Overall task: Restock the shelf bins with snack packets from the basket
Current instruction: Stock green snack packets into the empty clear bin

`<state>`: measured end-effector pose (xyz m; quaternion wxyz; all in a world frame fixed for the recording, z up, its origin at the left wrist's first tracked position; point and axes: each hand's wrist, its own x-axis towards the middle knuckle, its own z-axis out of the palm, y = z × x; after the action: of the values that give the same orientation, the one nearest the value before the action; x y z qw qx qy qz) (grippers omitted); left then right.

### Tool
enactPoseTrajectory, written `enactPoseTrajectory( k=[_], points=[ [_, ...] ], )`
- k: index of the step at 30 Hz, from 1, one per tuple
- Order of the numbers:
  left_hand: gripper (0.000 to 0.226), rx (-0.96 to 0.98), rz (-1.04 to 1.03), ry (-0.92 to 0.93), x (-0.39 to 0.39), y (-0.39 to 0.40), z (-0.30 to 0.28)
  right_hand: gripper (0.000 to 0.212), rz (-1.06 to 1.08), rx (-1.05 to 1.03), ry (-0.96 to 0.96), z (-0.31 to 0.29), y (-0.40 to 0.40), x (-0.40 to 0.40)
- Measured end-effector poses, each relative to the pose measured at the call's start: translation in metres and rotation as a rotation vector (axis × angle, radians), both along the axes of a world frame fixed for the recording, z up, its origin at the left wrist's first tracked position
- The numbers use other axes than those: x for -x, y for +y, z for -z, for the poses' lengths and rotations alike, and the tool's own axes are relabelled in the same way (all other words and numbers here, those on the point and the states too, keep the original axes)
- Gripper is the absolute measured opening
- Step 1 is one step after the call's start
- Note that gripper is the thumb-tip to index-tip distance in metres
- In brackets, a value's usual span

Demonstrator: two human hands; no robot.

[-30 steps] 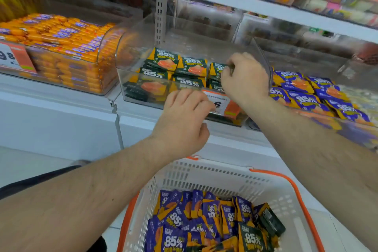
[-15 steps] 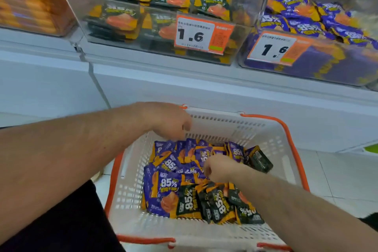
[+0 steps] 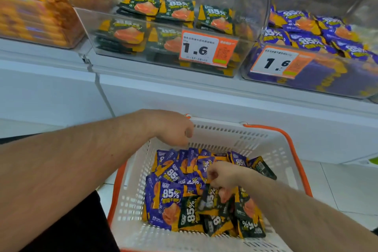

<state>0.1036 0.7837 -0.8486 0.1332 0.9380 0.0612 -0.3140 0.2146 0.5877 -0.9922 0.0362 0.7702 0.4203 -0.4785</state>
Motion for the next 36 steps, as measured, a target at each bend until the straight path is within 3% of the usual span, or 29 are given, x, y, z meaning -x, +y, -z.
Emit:
enactPoseTrajectory(
  k=[6,8,10,13,15,18,21,24,27,29,31,33,36],
  points=[
    [0.065,0.152,-0.218,0.008,0.012,0.021,-0.015,0.007,0.494,-0.412,0.184,-0.062,0.030,-0.012],
    [0.066,0.155,-0.264,-0.045,0.015,0.025,-0.018,0.016,0.612,-0.518,0.281,-0.080,0.037,-0.009],
    [0.055,0.212,-0.313,-0.131,0.016,0.027,-0.022,0.022,0.696,-0.619,0.347,-0.097,0.045,-0.004],
    [0.018,0.381,-0.442,-0.302,0.016,0.033,-0.030,0.017,0.811,-0.732,0.465,-0.122,0.054,0.007],
    [0.012,0.470,-0.530,-0.424,0.017,0.039,-0.039,0.009,0.816,-0.818,0.385,-0.135,0.058,0.013],
    [0.017,0.576,-0.632,-0.565,0.021,0.048,-0.057,0.023,0.736,-0.944,0.174,-0.158,0.053,0.024],
    [0.014,0.663,-0.701,-0.711,0.025,0.056,-0.076,0.029,0.640,-1.041,0.094,-0.176,0.048,0.037],
    [0.016,0.723,-0.762,-0.867,0.028,0.059,-0.090,0.029,0.688,-1.165,0.045,-0.192,0.051,0.040],
    [0.014,0.560,-0.835,-1.102,0.027,0.064,-0.095,0.038,0.740,-1.226,0.049,-0.215,0.065,0.038],
    [0.016,0.268,-0.841,-1.359,0.025,0.074,-0.097,0.039,0.753,-1.291,0.026,-0.235,0.077,0.031],
    [0.016,-0.109,-0.715,-1.515,0.023,0.088,-0.094,0.038,0.751,-1.343,0.000,-0.254,0.092,0.022],
    [0.022,-0.341,-0.593,-1.519,0.019,0.101,-0.084,0.035,0.781,-1.328,-0.017,-0.269,0.116,0.008],
    [0.029,-0.392,-0.582,-1.467,0.013,0.109,-0.070,0.028,0.864,-1.254,-0.020,-0.282,0.167,-0.016]
  ],
)
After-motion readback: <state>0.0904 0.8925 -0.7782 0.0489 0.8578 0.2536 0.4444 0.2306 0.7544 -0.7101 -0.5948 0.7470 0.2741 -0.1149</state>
